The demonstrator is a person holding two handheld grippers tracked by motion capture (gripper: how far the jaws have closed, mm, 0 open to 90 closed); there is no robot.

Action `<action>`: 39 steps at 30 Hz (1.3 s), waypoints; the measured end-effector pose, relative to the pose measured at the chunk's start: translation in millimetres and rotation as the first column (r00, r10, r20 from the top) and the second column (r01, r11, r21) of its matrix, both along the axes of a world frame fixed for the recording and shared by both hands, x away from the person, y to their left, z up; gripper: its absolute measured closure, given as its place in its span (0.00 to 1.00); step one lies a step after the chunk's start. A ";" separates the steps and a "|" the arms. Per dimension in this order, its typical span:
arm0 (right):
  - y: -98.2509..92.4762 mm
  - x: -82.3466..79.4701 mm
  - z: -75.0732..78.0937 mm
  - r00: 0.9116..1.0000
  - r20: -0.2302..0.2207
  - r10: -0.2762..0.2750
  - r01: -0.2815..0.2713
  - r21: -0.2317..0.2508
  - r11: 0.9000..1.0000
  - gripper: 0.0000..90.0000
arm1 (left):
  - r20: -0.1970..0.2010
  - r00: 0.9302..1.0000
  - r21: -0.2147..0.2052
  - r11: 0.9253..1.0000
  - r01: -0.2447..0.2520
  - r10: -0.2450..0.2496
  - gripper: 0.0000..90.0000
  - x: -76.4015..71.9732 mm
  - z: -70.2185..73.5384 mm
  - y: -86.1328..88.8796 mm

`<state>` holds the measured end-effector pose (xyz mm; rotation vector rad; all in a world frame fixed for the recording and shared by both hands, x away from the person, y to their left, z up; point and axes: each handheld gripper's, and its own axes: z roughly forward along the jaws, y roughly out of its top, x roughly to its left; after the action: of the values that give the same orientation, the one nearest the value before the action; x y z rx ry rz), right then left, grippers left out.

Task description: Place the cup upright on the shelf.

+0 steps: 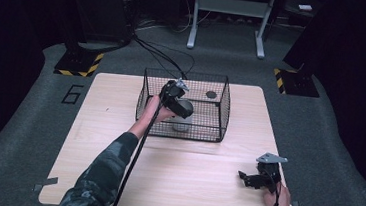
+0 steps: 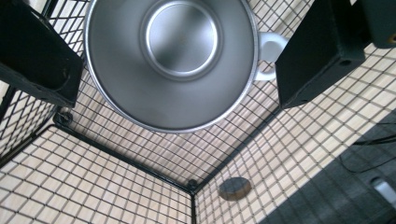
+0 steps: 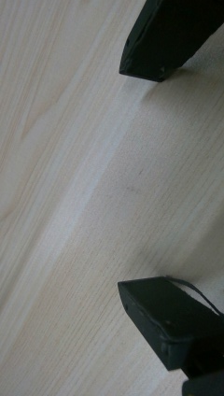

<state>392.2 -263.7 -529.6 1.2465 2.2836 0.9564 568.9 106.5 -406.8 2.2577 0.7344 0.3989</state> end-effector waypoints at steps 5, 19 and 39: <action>0.0 0.0 0.0 1.000 0.000 0.000 0.000 0.000 1.000 0.00 | 0.006 1.000 -0.041 0.999 0.002 -0.001 0.00 -4.8 11.6 9.7; 0.1 -0.1 0.0 1.000 0.000 -0.001 0.001 0.000 1.000 0.00 | 0.062 0.998 -0.134 0.991 0.021 -0.012 0.00 -43.8 51.9 38.4; 0.1 -0.1 0.0 1.000 0.001 -0.001 0.001 0.000 1.000 0.00 | 0.106 0.994 -0.142 0.990 0.008 0.007 0.00 -106.0 41.9 92.5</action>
<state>392.1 -263.6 -529.6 1.2464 2.2826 0.9562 462.9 199.0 -364.9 2.0860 0.6854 0.4486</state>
